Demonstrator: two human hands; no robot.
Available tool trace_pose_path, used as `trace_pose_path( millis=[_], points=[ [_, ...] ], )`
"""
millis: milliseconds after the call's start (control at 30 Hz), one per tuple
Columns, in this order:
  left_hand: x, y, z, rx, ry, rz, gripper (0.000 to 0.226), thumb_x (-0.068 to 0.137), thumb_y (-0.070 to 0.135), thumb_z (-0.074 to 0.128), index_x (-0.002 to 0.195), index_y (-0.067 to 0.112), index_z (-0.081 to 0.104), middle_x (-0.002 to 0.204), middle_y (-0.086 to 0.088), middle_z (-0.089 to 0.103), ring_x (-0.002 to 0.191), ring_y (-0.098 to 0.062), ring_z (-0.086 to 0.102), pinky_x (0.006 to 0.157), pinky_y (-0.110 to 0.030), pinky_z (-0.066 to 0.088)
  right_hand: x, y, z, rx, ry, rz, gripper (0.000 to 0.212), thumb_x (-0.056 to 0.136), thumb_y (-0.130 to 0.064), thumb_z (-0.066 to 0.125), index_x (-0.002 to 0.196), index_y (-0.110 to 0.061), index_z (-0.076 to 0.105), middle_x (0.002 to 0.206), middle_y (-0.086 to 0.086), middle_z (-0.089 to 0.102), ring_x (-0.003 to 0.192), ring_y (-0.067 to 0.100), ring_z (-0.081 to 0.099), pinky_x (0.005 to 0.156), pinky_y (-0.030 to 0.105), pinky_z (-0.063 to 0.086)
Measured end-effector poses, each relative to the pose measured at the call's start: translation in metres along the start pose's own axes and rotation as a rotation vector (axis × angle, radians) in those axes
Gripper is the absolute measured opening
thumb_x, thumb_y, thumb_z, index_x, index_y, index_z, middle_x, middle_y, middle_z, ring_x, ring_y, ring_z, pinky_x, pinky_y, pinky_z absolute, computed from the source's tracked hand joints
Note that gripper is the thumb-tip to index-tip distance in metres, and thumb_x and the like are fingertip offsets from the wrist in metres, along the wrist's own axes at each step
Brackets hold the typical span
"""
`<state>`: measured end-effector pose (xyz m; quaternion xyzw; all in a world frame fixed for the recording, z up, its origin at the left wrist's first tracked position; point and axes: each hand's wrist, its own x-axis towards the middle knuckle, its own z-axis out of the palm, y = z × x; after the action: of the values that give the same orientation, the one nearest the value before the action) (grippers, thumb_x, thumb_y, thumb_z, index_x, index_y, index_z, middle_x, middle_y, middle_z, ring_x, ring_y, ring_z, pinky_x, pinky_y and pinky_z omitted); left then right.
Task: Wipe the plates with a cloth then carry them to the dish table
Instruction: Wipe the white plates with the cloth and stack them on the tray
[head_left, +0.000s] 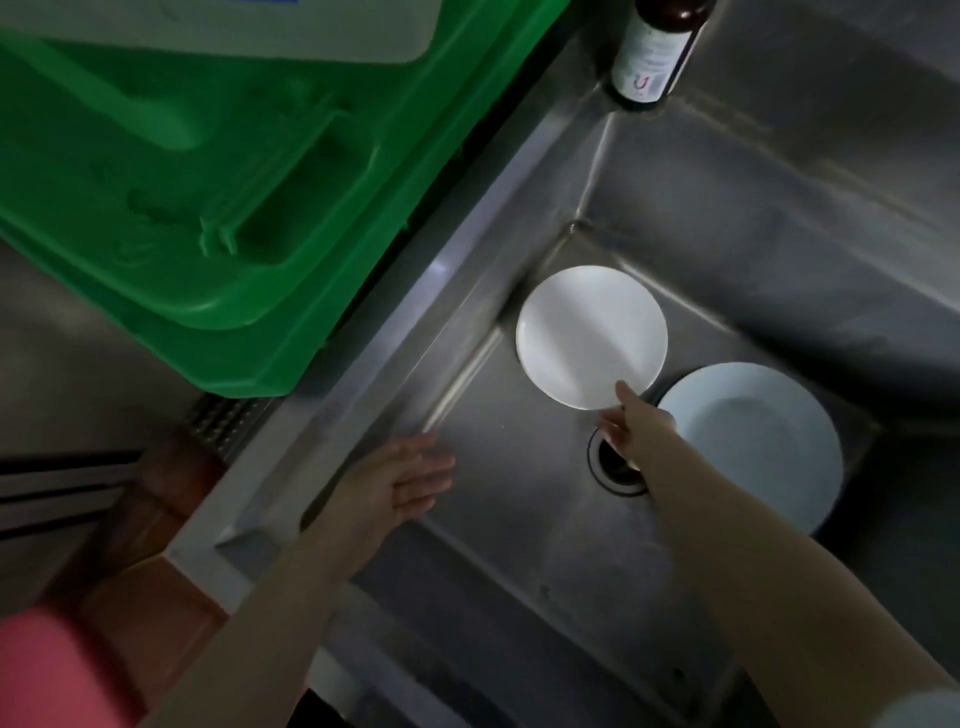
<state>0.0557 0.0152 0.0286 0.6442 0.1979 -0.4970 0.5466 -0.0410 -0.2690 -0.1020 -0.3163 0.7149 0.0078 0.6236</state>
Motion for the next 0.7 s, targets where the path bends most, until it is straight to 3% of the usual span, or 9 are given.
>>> trace_pose_path(
  millis=[67, 133, 300, 433, 500, 600, 700],
  points=[
    [0.004, -0.002, 0.002, -0.004, -0.002, -0.002, 0.027, 0.099, 0.009, 0.041, 0.112, 0.02, 0.062, 0.1, -0.003, 0.075, 0.094, -0.021, 0.07, 0.085, -0.034, 0.049, 0.006, 0.001, 0.002, -0.026, 0.006, 0.01, 0.041, 0.076, -0.038, 0.079, 0.072, -0.001, 0.063, 0.056, 0.008, 0.066, 0.043, 0.019, 0.058, 0.049, 0.027, 0.052],
    [0.007, -0.005, 0.004, 0.002, -0.007, -0.006, 0.027, 0.099, 0.01, 0.041, 0.112, 0.02, 0.062, 0.101, -0.003, 0.075, 0.093, -0.02, 0.07, 0.085, -0.034, 0.049, 0.012, 0.003, 0.004, -0.023, 0.014, 0.004, 0.038, 0.075, -0.035, 0.08, 0.076, -0.002, 0.062, 0.058, 0.007, 0.067, 0.043, 0.019, 0.059, 0.05, 0.028, 0.052],
    [0.014, -0.013, 0.008, 0.003, -0.007, -0.017, 0.028, 0.1, 0.012, 0.04, 0.117, 0.02, 0.06, 0.106, -0.003, 0.074, 0.095, -0.019, 0.071, 0.081, -0.033, 0.05, 0.018, 0.007, 0.006, -0.021, 0.044, -0.011, 0.027, 0.077, -0.02, 0.079, 0.073, -0.005, 0.056, 0.043, 0.004, 0.062, 0.048, 0.022, 0.062, 0.078, 0.044, 0.058],
    [0.018, -0.015, 0.008, 0.005, -0.008, -0.028, 0.028, 0.1, 0.011, 0.04, 0.117, 0.02, 0.06, 0.105, -0.003, 0.075, 0.094, -0.019, 0.072, 0.079, -0.033, 0.05, 0.02, 0.005, 0.002, -0.033, -0.02, -0.035, 0.018, 0.082, -0.014, 0.073, 0.077, -0.008, 0.057, 0.048, 0.006, 0.065, 0.074, 0.036, 0.068, 0.087, 0.057, 0.051],
    [0.019, -0.015, 0.009, 0.005, -0.013, -0.023, 0.028, 0.1, 0.011, 0.04, 0.115, 0.02, 0.061, 0.104, -0.002, 0.075, 0.093, -0.018, 0.072, 0.079, -0.033, 0.05, 0.019, 0.004, -0.002, 0.004, -0.058, -0.026, 0.013, 0.084, -0.008, 0.07, 0.084, -0.006, 0.058, 0.067, 0.012, 0.069, 0.082, 0.039, 0.069, 0.076, 0.056, 0.056],
    [0.02, -0.013, 0.01, -0.007, -0.016, -0.012, 0.028, 0.099, 0.011, 0.04, 0.114, 0.021, 0.062, 0.104, -0.002, 0.075, 0.092, -0.018, 0.072, 0.079, -0.033, 0.049, 0.015, 0.005, -0.009, 0.101, -0.099, 0.026, 0.016, 0.087, -0.002, 0.066, 0.1, -0.003, 0.056, 0.082, 0.014, 0.066, 0.061, 0.03, 0.068, 0.051, 0.042, 0.055],
    [0.019, -0.013, 0.012, -0.003, -0.017, -0.003, 0.028, 0.1, 0.011, 0.04, 0.113, 0.021, 0.062, 0.104, -0.003, 0.075, 0.092, -0.018, 0.072, 0.08, -0.034, 0.05, 0.01, 0.011, -0.013, 0.067, -0.115, -0.003, 0.022, 0.09, -0.001, 0.061, 0.109, -0.007, 0.053, 0.08, 0.01, 0.064, 0.056, 0.025, 0.066, 0.053, 0.04, 0.056]
  ],
)
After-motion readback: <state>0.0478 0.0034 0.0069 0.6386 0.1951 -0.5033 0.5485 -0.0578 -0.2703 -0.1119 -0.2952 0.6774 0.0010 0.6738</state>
